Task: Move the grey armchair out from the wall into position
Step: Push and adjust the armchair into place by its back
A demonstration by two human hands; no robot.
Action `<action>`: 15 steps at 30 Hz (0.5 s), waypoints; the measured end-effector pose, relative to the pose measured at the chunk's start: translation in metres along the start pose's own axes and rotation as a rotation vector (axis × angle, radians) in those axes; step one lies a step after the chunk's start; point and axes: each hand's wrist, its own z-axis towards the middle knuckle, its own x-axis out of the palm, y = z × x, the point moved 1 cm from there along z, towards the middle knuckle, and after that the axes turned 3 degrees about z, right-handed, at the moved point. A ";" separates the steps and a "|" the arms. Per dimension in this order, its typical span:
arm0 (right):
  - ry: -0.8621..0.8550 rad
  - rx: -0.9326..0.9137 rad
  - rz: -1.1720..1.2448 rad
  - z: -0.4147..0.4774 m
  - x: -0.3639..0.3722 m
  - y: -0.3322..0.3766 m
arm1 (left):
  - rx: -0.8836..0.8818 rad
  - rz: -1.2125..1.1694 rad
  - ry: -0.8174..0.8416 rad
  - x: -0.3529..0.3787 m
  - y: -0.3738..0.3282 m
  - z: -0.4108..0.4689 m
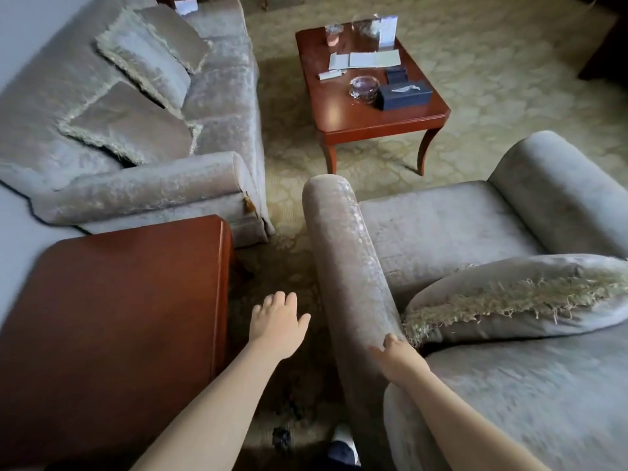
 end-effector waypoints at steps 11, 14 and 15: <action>-0.118 0.112 -0.007 -0.009 -0.005 -0.008 | 0.297 0.088 0.081 -0.030 -0.065 0.090; -0.162 0.175 0.015 -0.007 -0.005 -0.009 | 0.436 0.093 0.061 -0.040 -0.085 0.118; -0.177 0.203 0.038 -0.006 -0.005 -0.009 | 0.481 0.100 0.054 -0.042 -0.088 0.128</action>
